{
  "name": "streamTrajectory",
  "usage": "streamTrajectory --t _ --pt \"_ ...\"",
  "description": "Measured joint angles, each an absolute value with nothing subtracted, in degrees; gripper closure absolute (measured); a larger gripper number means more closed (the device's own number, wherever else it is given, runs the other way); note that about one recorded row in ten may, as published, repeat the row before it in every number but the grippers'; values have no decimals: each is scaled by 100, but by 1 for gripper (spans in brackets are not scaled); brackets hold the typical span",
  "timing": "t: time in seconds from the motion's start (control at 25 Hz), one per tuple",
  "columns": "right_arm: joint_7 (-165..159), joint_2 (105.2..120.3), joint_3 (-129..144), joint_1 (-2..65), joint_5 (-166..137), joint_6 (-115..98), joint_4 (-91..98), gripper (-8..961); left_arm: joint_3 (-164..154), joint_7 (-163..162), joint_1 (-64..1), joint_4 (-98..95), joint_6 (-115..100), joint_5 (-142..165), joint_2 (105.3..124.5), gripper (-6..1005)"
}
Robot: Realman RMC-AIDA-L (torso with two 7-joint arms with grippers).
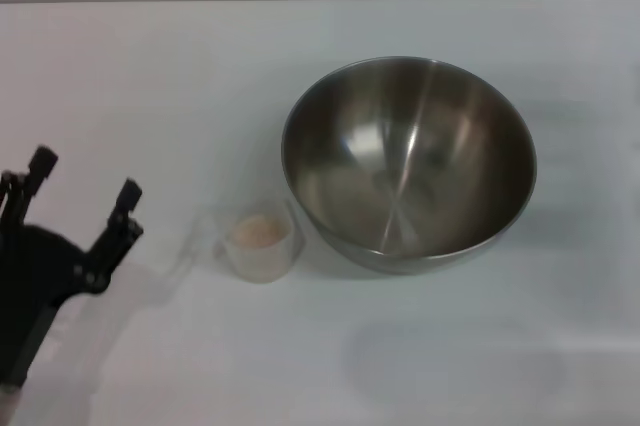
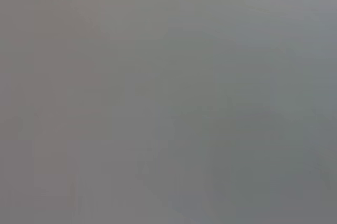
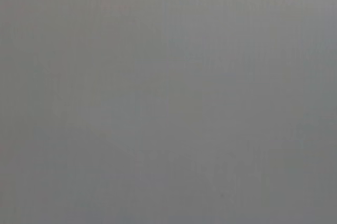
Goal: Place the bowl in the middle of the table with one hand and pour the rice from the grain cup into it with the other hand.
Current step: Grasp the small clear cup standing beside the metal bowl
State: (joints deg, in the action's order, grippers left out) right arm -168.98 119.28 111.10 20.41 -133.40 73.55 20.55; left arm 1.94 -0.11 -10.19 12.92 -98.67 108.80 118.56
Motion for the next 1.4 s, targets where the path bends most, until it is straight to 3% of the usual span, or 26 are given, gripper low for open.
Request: streamTrajectory --t 0.36,1.4 --pt "-16900 11917 10986 2126 -13333 7289 1928 546 -551 -8 -719 1263 -9550 10880 11855 238" --pt "-16902 11918 10950 2081 -13335 7306 1925 547 -666 307 -1096 1478 -8258 10837 11892 245"
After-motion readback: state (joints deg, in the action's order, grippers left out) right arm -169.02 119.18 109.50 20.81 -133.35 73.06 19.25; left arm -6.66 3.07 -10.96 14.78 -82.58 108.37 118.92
